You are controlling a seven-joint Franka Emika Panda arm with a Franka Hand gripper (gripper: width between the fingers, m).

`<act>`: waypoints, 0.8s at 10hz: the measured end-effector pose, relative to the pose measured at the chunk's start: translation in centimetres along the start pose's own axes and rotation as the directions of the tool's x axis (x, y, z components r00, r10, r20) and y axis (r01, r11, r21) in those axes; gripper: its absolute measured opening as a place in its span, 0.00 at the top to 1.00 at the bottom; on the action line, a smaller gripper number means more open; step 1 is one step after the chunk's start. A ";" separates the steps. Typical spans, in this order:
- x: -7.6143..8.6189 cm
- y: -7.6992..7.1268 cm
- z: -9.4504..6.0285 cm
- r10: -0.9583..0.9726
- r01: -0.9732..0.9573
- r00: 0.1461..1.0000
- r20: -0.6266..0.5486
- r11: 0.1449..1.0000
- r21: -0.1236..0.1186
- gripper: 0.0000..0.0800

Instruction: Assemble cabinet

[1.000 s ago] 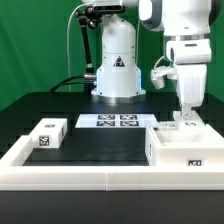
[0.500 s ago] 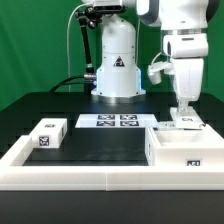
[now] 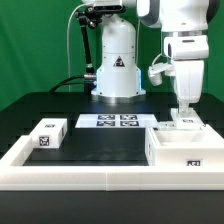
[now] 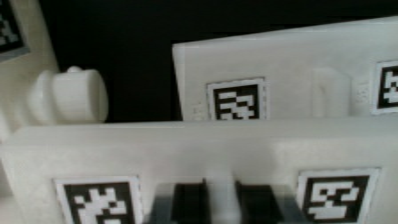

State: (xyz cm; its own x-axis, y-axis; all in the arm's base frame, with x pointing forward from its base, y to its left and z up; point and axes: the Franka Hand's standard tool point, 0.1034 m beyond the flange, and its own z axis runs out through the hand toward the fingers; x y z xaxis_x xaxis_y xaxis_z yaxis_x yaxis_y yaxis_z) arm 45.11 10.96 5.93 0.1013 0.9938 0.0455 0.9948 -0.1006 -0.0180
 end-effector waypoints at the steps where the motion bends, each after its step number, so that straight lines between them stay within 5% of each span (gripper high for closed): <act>1: -0.1 0.0 0.0 0.001 -0.001 1.000 0.005 1.000 0.008 0.91; 3: -0.2 0.1 -0.2 0.002 -0.002 1.000 0.017 1.000 0.030 0.91; 8: -0.2 0.0 -0.1 0.019 -0.019 1.000 0.019 0.999 0.035 0.91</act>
Offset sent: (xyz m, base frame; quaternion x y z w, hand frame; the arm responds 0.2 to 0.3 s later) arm 0.0116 0.0011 0.0055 -0.0006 0.0010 -0.0031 1.0000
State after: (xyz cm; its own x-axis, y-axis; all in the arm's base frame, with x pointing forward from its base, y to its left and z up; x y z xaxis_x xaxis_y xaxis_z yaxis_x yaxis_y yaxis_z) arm 45.10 10.71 6.01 0.1196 0.9925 0.0261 0.9915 -0.1180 -0.0542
